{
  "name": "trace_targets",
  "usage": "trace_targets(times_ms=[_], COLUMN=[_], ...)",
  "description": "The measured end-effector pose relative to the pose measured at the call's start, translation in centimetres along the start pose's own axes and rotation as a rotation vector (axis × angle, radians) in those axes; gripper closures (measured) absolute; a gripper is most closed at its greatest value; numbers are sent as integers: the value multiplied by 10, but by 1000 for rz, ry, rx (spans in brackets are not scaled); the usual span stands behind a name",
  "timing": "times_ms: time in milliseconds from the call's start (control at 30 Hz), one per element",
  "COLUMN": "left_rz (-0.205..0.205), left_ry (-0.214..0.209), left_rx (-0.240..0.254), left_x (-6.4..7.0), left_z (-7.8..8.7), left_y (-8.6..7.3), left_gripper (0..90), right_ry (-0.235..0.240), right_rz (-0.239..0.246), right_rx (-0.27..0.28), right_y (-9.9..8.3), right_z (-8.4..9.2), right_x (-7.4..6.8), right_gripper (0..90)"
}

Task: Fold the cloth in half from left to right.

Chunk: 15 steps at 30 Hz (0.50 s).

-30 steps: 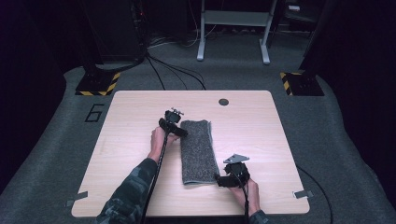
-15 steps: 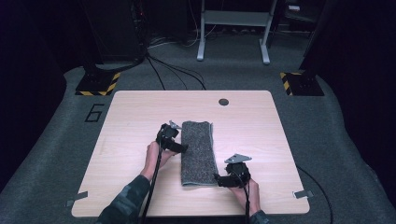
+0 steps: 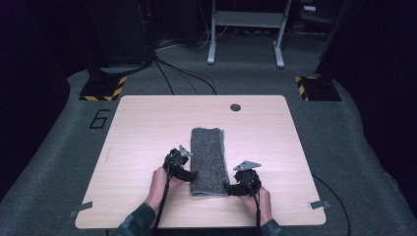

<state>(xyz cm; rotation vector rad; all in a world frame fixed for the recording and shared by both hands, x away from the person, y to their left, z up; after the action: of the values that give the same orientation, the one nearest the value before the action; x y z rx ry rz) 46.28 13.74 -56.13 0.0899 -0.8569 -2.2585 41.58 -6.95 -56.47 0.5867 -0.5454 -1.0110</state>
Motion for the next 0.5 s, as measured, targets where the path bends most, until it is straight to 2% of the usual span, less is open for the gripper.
trace_targets(times_ms=[33, 67, 100, 133, 200, 233, 400, 433, 500], left_rz=[2, 2, -15, -15, -46, -83, -63, -37, -25], left_ry=[-33, -33, -42, -42, -48, -19, -35, -59, -61], left_rx=[37, 37, 40, 40, 6, -38, -24, 8, 23], left_x=[8, 8, 17, 17, 27, 32, 30, 27, 22], left_z=[7, 7, 11, 11, 11, 7, 8, 13, 17], left_y=[-1, -1, -5, -5, -12, -20, -24, -21, -18], left_gripper=[143, 142, 142, 142, 143, 144, 123, 116, 108], right_ry=[-2, -2, 3, 3, 5, 6, 18, 22, 28], right_rz=[6, 6, 7, 7, 17, 17, 8, -6, -10], right_rx=[1, 1, -4, -4, -8, -7, -4, 3, 11], right_y=[-1, -1, -2, -2, -3, -3, 0, 4, 9], right_z=[1, 1, 2, 2, 2, 2, 2, 3, 3], right_x=[-2, -2, -3, -3, -5, -6, -3, 1, 6], right_gripper=[222, 222, 222, 222, 221, 220, 217, 217, 216])
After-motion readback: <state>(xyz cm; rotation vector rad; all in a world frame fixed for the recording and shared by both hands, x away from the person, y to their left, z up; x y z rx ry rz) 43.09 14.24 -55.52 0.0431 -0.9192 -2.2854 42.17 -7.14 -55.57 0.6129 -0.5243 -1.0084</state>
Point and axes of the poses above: each handheld gripper's, and its own axes: z roughly backward along the jaws, y roughly out of its top, x roughly to its right, the point moved 7 cm from there along -z, roughly forward along the jaws, and after that the axes turned 15 degrees about -y, right-handed, at the moved point
